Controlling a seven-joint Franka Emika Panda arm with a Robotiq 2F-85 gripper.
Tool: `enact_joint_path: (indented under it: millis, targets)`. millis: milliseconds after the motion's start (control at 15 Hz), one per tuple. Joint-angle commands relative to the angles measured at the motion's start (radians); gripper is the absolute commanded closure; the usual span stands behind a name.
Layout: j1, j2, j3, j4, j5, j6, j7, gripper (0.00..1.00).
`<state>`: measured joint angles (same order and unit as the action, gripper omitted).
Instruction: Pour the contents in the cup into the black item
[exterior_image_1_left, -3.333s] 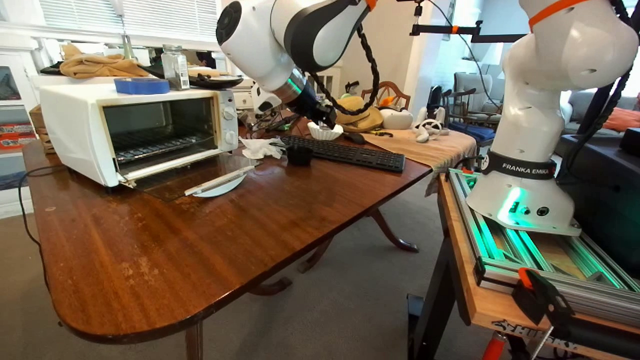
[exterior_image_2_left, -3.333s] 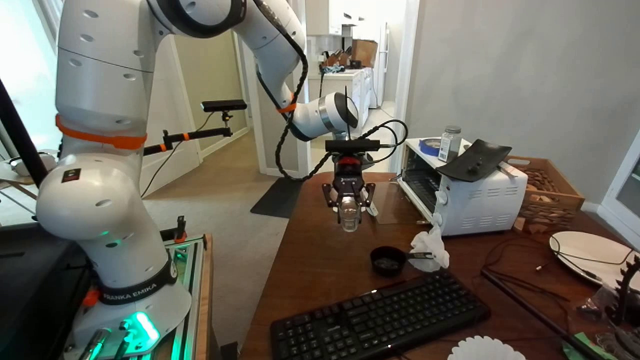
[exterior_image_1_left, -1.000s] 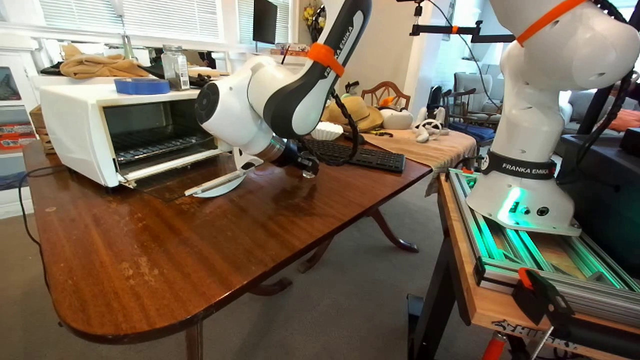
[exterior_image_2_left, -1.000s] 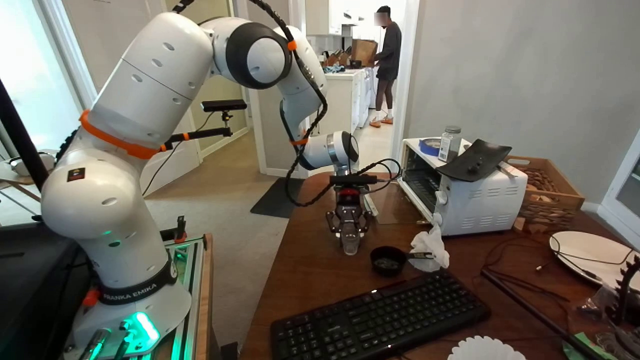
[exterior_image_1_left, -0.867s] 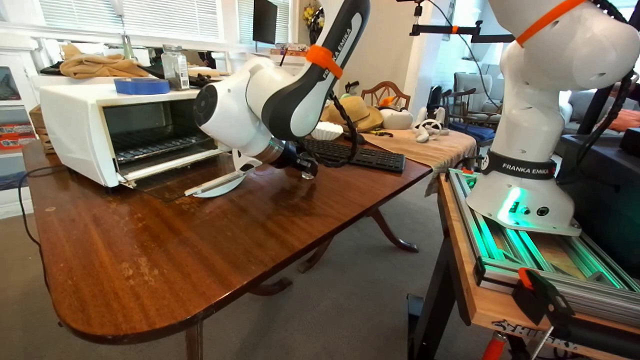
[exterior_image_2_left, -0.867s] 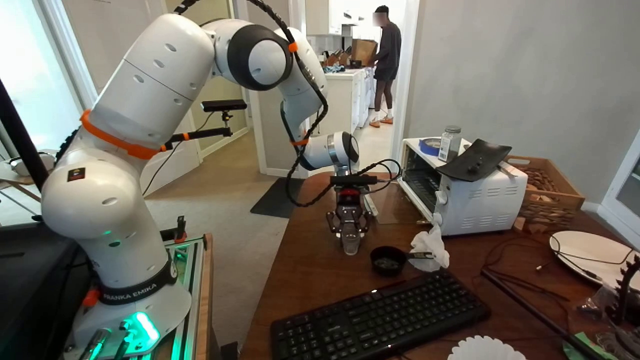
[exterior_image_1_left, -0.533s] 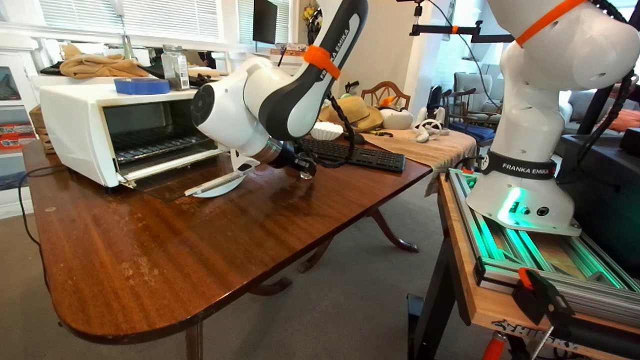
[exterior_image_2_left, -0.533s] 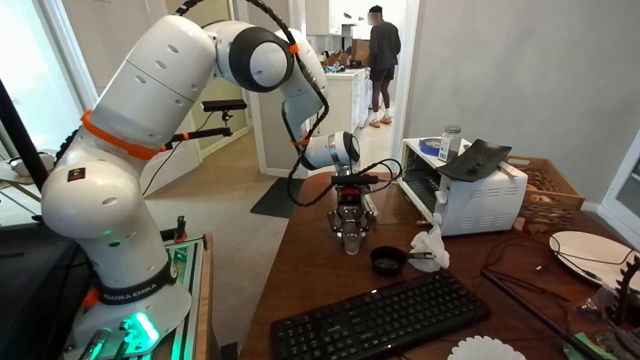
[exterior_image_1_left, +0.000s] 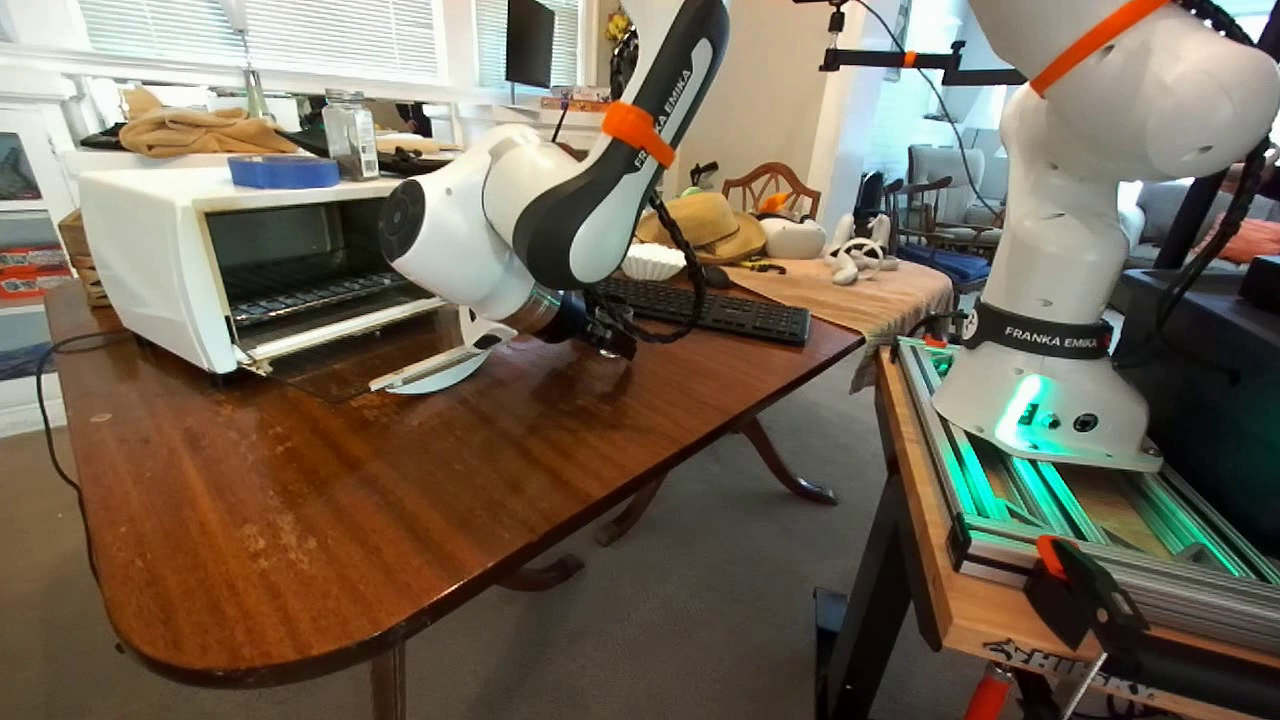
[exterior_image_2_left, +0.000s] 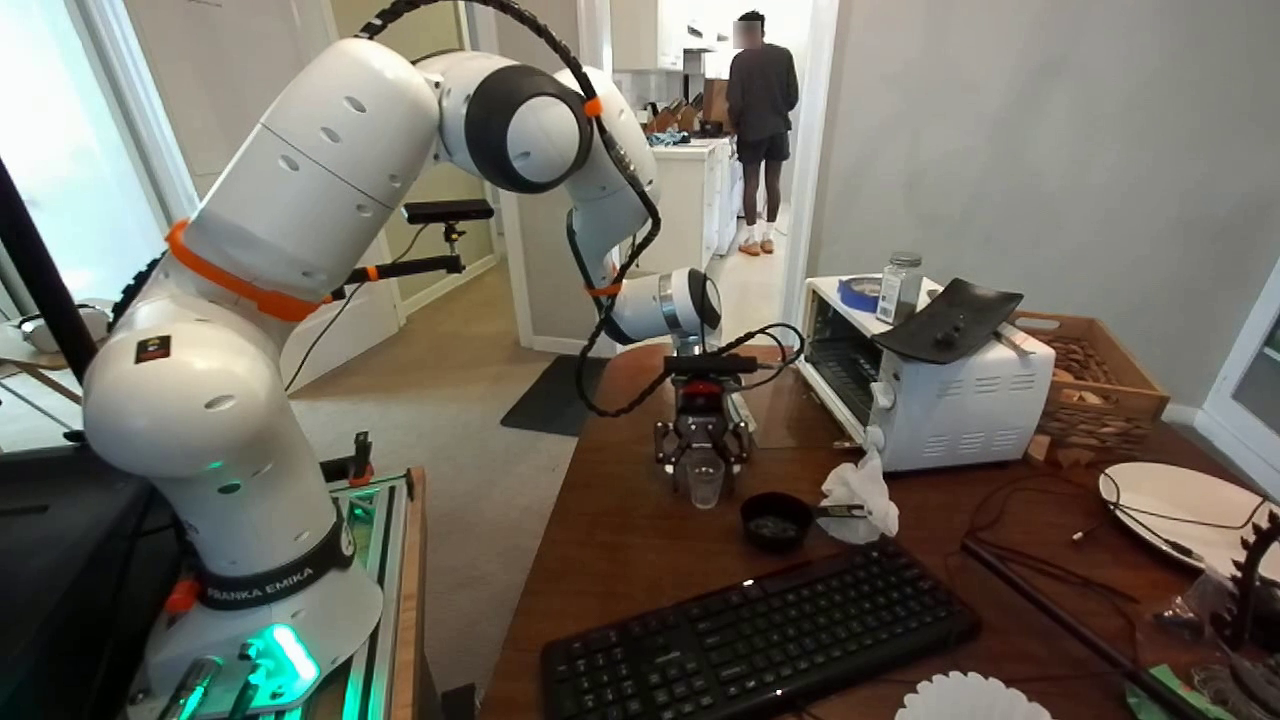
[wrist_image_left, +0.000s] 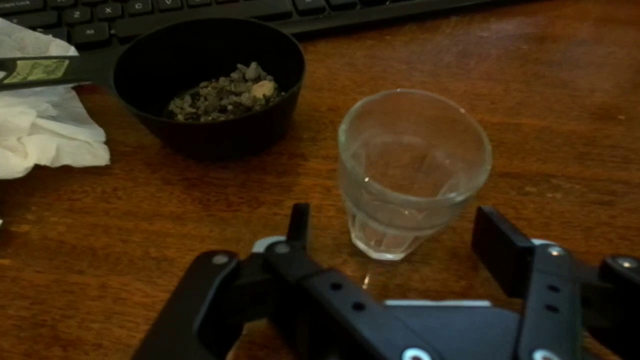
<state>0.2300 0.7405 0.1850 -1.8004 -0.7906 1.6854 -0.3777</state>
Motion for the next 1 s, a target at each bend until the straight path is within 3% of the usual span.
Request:
enact_joint_path:
  millis: [0,400,867,933]
  targets:
    - [0.01,0.017,0.0,0.016,-0.001,-0.015,0.012,0.0]
    - [0.038,-0.074,0.016,-0.057,-0.01,0.001,0.094,0.0]
    - [0.104,-0.203,0.028,-0.129,-0.041,-0.084,0.231,0.0]
    - [0.085,-0.151,0.03,-0.074,-0.011,-0.074,0.196,0.0]
